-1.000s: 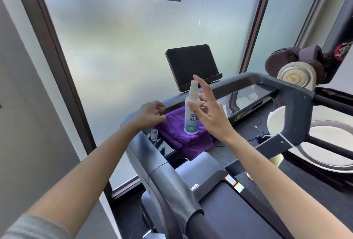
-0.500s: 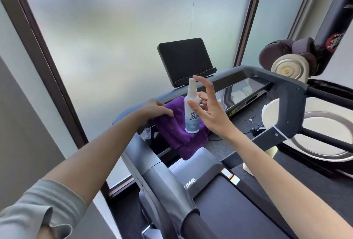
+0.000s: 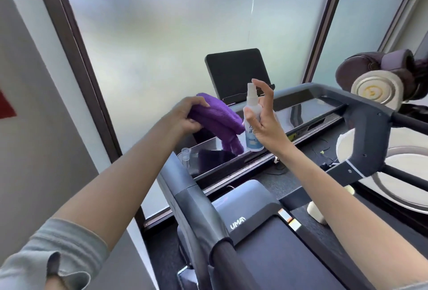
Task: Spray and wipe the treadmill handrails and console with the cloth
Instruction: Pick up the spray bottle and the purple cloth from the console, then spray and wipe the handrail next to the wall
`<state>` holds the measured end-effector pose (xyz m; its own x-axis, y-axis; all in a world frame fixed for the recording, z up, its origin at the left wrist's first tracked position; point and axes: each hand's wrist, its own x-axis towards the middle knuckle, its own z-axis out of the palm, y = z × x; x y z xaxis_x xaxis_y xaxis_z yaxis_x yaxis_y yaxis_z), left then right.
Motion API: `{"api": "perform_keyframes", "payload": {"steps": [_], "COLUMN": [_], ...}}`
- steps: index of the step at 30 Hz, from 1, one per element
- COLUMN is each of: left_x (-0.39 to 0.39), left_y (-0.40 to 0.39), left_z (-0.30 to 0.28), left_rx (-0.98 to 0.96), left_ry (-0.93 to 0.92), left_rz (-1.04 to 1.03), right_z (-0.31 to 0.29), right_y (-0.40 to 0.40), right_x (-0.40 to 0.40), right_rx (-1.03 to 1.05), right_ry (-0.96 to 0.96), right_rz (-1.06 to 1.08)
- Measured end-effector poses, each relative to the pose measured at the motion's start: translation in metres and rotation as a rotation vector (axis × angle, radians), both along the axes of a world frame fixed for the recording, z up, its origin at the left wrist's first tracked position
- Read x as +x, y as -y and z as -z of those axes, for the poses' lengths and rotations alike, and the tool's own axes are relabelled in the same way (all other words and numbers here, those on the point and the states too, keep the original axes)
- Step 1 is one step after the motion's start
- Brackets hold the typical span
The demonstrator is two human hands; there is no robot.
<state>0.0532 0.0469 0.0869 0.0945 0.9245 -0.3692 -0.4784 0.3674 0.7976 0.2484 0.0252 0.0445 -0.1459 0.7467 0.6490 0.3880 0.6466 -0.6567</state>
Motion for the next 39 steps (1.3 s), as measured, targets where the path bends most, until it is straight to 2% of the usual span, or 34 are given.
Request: {"api": "perform_keyframes", "payload": {"steps": [7, 11, 15, 19, 23, 25, 33, 39], "left_x": [-0.002, -0.008, -0.014, -0.029, -0.037, -0.033, 0.005, 0.044], "left_y": [0.046, 0.094, 0.150, 0.211, 0.270, 0.293, 0.354, 0.381], "left_z": [-0.009, -0.022, -0.024, -0.011, 0.012, 0.023, 0.066, 0.091], "left_rx": [0.203, 0.322, 0.353, 0.345, 0.330, 0.293, 0.124, 0.102], "left_ry": [0.102, 0.237, 0.197, 0.238, 0.173, 0.141, 0.055, 0.064], "left_rz": [-0.302, -0.215, -0.231, -0.282, -0.283, -0.274, -0.321, -0.479], "right_z": [-0.009, -0.018, -0.024, -0.019, -0.013, -0.007, 0.018, 0.033], "right_y": [0.032, 0.061, 0.103, 0.150, 0.189, 0.206, 0.247, 0.256], "right_x": [-0.007, -0.007, -0.008, -0.003, 0.007, 0.012, 0.053, 0.093], "right_rx": [-0.020, 0.004, -0.046, -0.062, -0.181, -0.173, -0.196, -0.204], "right_ry": [-0.006, 0.026, -0.011, -0.018, -0.042, -0.008, 0.104, 0.147], "right_rz": [-0.092, -0.096, -0.129, -0.160, -0.188, -0.173, -0.177, -0.210]}}
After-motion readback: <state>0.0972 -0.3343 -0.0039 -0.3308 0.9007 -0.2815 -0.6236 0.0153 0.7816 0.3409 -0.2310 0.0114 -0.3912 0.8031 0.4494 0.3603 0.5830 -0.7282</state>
